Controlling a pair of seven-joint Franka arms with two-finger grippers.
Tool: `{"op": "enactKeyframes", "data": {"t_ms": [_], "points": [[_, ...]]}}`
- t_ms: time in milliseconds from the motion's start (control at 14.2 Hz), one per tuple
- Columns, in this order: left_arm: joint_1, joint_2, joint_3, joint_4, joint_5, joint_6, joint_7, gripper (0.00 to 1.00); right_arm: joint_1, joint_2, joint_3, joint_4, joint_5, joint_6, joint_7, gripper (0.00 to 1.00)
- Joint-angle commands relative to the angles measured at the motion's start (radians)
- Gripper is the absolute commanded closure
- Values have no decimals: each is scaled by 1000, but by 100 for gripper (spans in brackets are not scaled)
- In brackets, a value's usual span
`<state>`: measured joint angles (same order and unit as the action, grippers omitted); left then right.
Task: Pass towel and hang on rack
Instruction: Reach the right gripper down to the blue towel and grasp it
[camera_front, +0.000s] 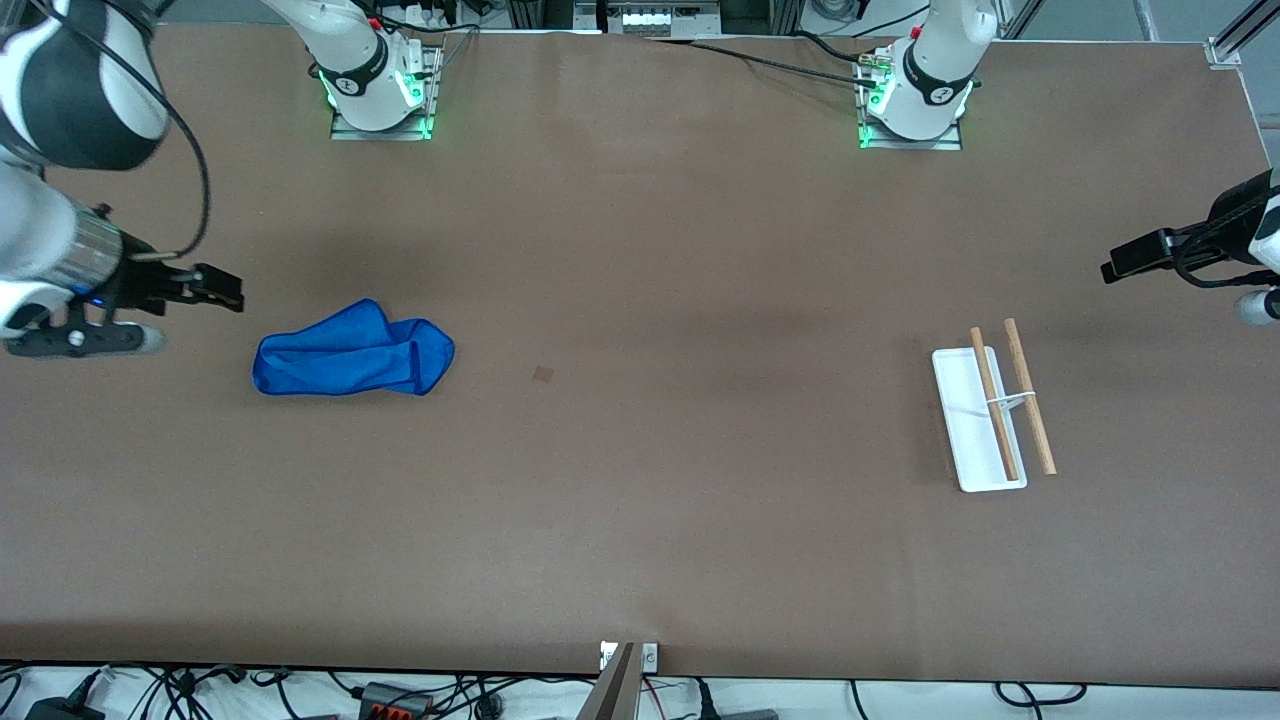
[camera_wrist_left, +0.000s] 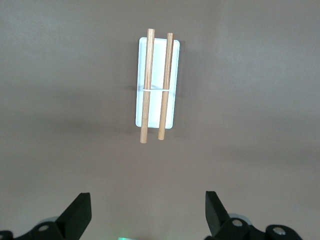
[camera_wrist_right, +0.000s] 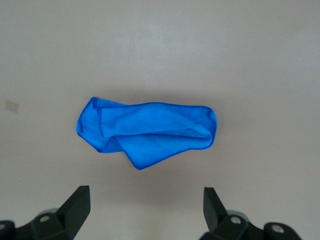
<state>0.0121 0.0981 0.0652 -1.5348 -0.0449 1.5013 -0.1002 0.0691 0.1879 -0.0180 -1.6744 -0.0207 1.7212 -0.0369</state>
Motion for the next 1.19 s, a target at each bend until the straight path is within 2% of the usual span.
{"op": "enactKeyframes", "data": {"t_ms": [0,211,633,843,1054,1125], "points": [[-1,9,1,30,11,-23,16,0,61,94,0,15,15,59,0,0],[-1,9,1,30,11,-23,16,0,156,197,-2,15,1,179,-1,0],[-3,9,-1,30,11,-23,16,0,181,379,0,13,5,374,-99,0],[-3,11,-1,30,11,-23,16,0,179,426,0,10,10,385,-138,8],[-3,9,-1,30,11,-23,16,0,201,456,0,5,10,385,-139,25],[-3,9,-1,30,11,-23,16,0,202,459,0,5,7,385,-139,25]]}}
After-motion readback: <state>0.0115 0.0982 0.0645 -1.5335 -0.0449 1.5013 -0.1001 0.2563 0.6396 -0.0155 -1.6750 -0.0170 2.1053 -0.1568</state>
